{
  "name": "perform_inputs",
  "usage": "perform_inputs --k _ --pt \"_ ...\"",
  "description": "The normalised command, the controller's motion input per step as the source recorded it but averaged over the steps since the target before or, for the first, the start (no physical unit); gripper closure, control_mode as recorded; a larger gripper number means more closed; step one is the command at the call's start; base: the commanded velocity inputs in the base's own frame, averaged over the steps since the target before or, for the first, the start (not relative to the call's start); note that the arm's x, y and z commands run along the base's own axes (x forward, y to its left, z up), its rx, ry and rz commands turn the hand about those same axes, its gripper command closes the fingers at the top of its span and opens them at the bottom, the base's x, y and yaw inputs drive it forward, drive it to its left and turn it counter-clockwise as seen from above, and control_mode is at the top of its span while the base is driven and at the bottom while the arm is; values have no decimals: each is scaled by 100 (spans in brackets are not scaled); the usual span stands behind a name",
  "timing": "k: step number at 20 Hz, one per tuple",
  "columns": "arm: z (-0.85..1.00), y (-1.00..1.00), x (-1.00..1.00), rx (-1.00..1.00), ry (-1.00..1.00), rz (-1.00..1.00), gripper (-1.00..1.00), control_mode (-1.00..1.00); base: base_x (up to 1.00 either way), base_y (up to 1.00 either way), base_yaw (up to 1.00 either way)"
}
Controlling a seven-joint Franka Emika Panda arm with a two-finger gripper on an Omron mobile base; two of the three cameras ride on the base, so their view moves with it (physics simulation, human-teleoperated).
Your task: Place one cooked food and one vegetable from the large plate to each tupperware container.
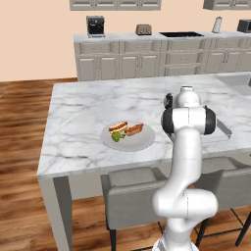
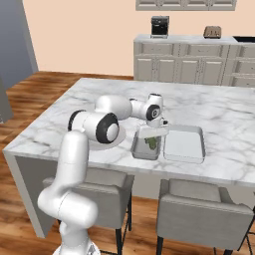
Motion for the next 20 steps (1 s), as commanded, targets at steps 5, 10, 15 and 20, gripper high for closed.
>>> perform_inputs --k 5,10,15,20 --pt "-3 0 -2 0 0 0 -100 -100 0 0 0" --pt "14 5 -27 -2 0 -7 -100 -100 0 0 0" --pt "44 15 -40 0 0 -22 -100 -100 0 0 0" --pt "57 79 -24 1 0 -46 -100 -100 0 0 0"
